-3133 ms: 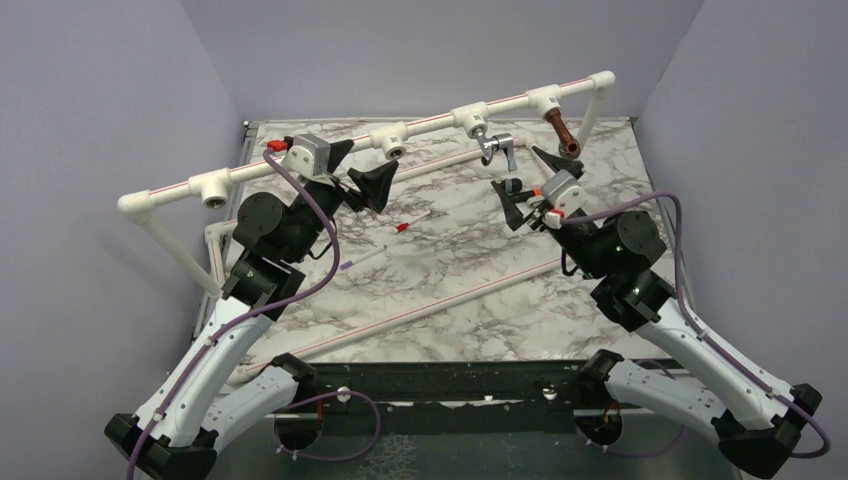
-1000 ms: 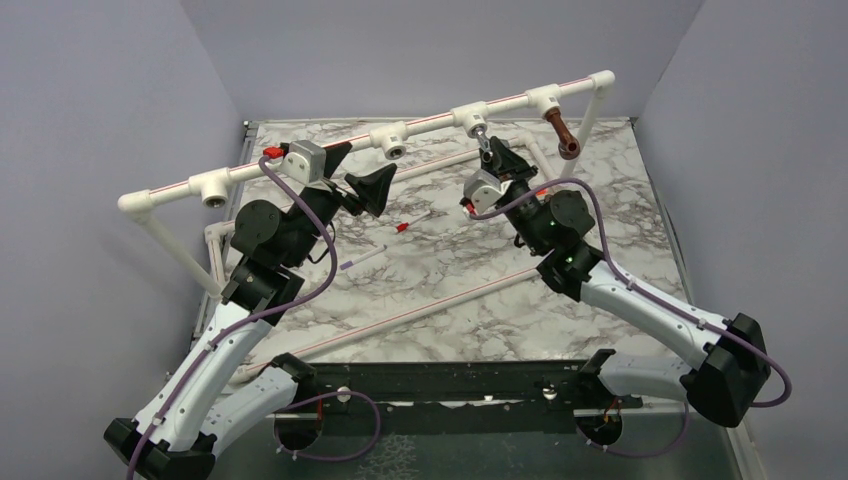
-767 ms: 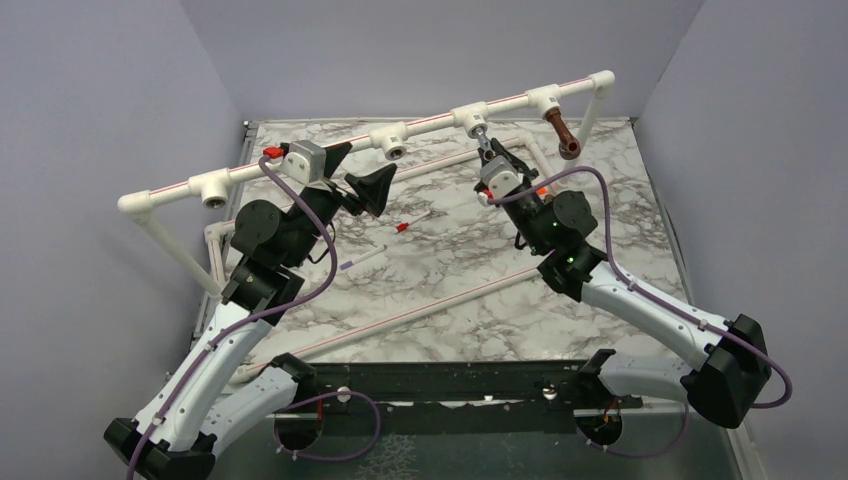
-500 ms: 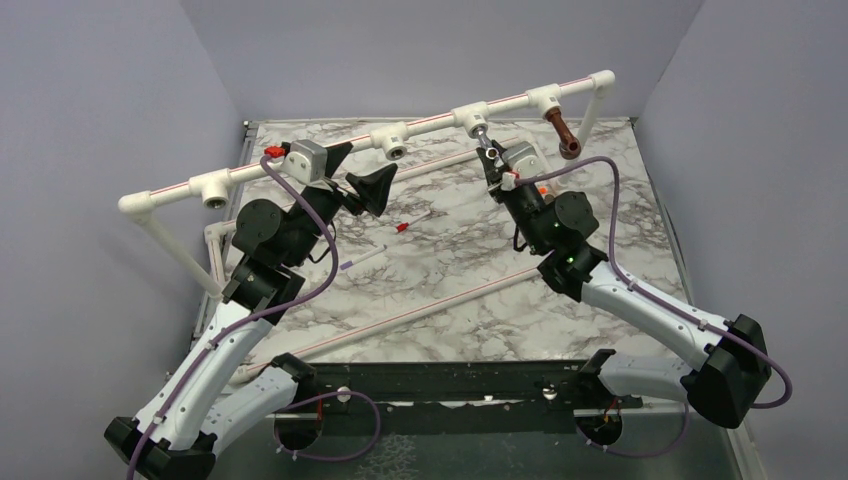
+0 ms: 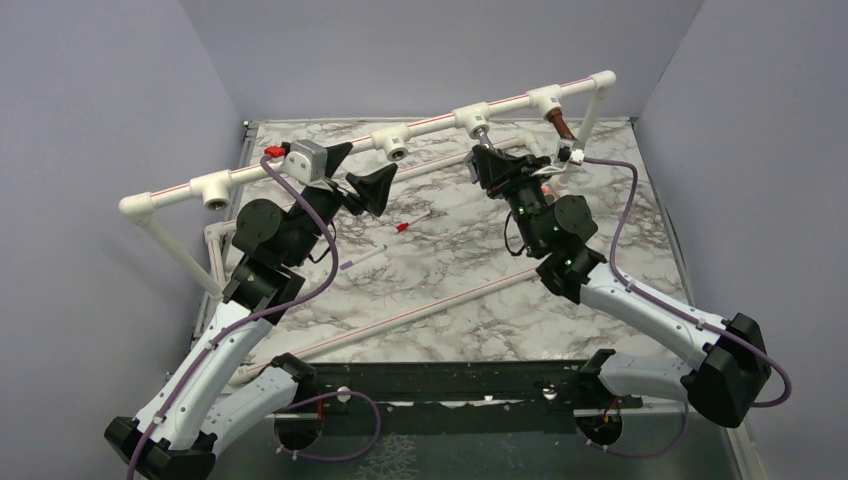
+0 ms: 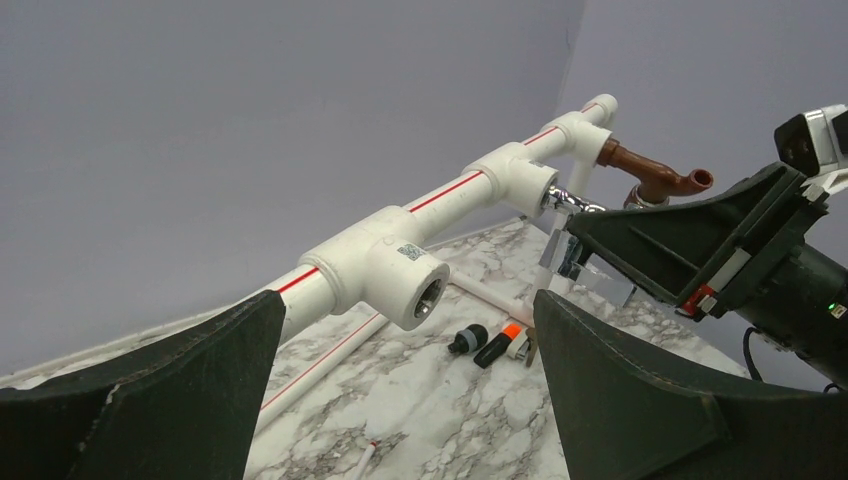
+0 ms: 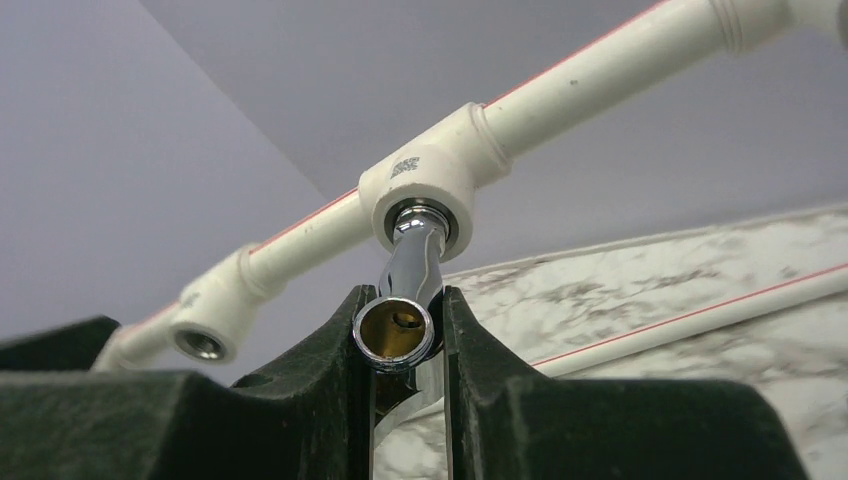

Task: Install the water faucets

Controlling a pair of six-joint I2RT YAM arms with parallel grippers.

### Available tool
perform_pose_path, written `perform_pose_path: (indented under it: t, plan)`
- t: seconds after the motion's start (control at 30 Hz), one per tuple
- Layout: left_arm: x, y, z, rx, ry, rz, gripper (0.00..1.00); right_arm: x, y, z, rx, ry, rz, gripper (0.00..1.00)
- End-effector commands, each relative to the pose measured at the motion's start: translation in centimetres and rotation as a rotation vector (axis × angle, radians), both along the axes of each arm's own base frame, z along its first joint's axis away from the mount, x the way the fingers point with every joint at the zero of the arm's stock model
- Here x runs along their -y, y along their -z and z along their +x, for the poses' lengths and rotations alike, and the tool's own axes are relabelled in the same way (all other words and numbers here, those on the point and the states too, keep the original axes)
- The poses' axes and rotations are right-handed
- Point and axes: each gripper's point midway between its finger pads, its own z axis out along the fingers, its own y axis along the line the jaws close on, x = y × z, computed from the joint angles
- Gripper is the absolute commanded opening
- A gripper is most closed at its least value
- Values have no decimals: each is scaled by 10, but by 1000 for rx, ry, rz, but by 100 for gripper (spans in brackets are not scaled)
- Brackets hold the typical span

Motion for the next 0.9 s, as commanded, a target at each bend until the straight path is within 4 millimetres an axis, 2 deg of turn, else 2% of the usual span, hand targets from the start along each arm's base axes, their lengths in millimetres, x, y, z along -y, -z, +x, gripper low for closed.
perform_pose_path:
  t: [0.0,0.17,0.4,0.73,0.87]
  plan:
    - [0,-4,-1,13,2,-21,95,4,-31,-11,-106,-114,516,1]
    - [1,-2,0,8,5,-19,95,7,-35,-13,-163,-158,693,1]
    - [2,-3,-1,9,8,-21,95,5,-20,-8,-322,-174,892,1]
    - [3,-3,-1,7,15,-21,95,9,-21,-10,-438,-188,1050,1]
    - [3,-3,-2,7,20,-23,95,15,-25,-12,-427,-188,1089,1]
